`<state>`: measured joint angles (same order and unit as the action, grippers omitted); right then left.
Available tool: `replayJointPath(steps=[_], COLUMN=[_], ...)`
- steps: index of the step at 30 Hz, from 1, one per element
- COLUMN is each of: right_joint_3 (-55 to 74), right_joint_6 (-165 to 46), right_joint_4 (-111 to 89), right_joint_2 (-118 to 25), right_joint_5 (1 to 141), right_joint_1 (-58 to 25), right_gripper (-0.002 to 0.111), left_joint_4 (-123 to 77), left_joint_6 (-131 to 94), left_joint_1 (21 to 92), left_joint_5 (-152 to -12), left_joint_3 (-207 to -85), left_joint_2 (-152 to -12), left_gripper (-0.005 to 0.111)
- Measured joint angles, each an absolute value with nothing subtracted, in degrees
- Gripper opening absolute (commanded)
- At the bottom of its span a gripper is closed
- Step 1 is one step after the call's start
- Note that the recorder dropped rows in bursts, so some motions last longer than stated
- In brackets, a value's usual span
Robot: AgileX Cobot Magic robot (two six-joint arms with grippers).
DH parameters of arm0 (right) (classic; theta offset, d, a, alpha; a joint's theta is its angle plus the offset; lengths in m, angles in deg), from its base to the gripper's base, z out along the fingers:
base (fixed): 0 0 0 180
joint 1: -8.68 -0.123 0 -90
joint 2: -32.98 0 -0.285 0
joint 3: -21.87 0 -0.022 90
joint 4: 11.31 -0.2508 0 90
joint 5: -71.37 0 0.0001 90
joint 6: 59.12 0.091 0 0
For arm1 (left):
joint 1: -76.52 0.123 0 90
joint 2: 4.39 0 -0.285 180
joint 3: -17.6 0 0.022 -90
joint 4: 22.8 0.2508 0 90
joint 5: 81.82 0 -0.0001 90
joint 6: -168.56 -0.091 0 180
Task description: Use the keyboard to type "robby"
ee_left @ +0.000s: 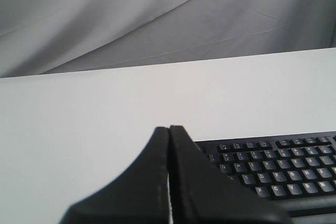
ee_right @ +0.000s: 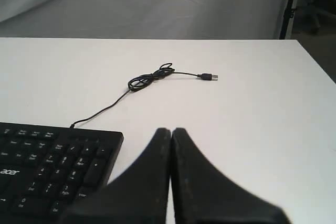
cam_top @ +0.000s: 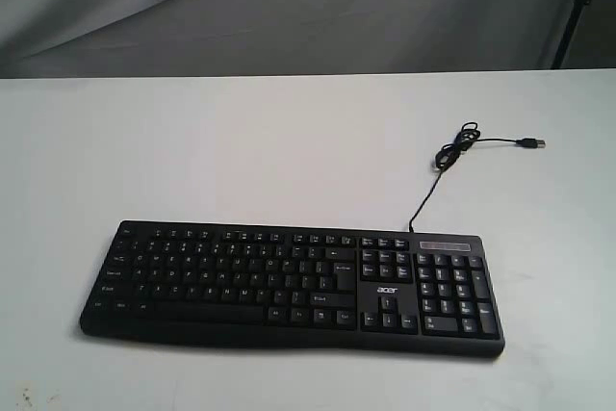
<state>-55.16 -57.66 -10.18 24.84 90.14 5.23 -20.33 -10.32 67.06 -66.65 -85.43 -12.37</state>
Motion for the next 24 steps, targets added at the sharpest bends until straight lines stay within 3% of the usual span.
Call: replayJointPath(steps=[24], right_joint_3=[-55.16], right_joint_6=[-59.84], right_joint_4=[-9.47], right_joint_2=[24.84], right_joint_5=[91.02], right_joint_1=[5.23], right_gripper=[0.0], left_joint_4=[-20.33], left_joint_6=[-10.32], left_joint_1=[67.06], left_joint_5=[-66.65], left_joint_3=[-85.43], left_joint_2=[-12.37], left_gripper=[0.0])
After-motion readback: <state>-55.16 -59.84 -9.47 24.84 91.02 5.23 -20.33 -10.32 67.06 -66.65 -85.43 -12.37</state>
